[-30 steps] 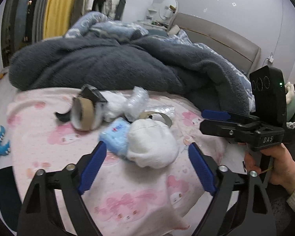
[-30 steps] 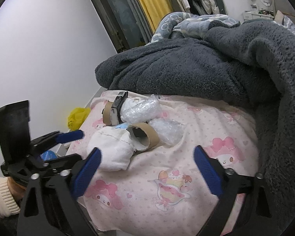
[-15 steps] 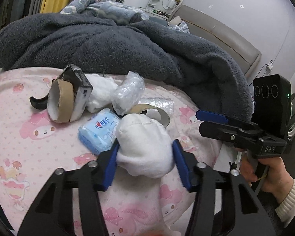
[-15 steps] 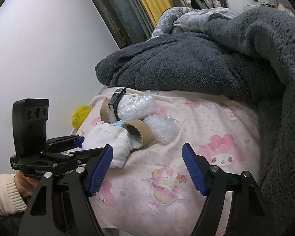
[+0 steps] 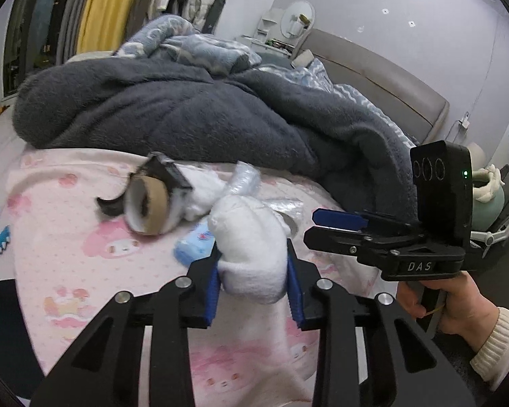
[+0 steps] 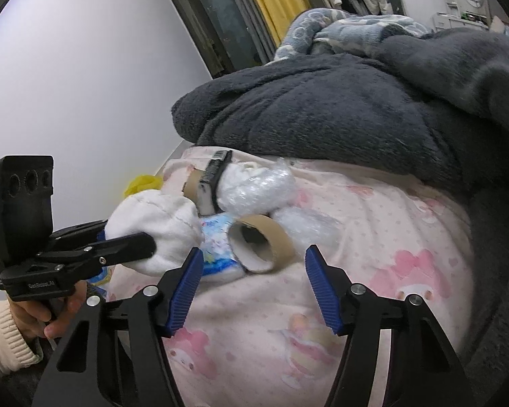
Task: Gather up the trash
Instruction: 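Grasp the cardboard tape roll with the right tool while the left tool lifts the tissue, then carry the tissue in the left tool and tape roll in the right tool over the green bin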
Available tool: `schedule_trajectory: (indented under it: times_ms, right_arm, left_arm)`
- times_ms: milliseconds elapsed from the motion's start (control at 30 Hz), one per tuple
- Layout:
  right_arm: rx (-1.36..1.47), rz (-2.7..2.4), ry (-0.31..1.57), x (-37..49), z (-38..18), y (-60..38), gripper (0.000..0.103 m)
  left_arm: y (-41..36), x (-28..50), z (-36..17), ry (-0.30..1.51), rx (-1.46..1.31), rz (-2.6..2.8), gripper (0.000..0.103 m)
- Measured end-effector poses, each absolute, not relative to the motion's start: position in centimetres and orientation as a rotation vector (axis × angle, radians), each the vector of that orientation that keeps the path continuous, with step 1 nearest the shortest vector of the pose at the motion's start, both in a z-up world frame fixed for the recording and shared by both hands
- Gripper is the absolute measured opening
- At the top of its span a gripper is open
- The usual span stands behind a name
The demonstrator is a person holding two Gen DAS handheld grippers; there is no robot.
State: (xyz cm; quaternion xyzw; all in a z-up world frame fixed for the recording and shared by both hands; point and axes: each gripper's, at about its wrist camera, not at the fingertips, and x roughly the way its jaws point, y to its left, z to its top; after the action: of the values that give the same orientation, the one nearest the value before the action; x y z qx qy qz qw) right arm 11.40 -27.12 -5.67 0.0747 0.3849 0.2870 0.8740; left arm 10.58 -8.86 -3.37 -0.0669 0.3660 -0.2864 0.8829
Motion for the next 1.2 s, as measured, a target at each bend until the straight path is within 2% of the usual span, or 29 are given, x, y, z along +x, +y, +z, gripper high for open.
schedule_trajectory:
  times_ms: [200,433,633,667,800,1200]
  right_arm:
    - [0.092,0.537,0.842,12.4,-5.9,-24.8,0.065]
    - [0.075,0.466,0.876,13.4,-6.5,-23.3,0.074]
    - [0.028,0.372,0.908,14.3,-6.9,-21.9,0.074]
    - [0.013,0.356,0.913,14.4,-7.0,-21.7,0.074]
    - [-0.029,0.299,0.922,14.7,-7.0,-21.1,0.057]
    - [-0.049,0.190,0.829,13.1,-3.2,-19.9,0.056]
  left_arm:
    - [-6.5,10.5,-2.7,0.754,-0.155,-0.551,0.036]
    - [-3.7,10.3,-2.8,0.760,-0.148,-0.487,0.036]
    - [-0.9,9.7,-2.8,0.755,-0.161,-0.439,0.036]
    - [-0.4,9.6,-2.8,0.754,-0.161,-0.431,0.036]
    - [1.2,9.3,-2.7,0.750,-0.169,-0.403,0.036]
    - [6.8,8.7,-2.9,0.760,-0.202,-0.289,0.036]
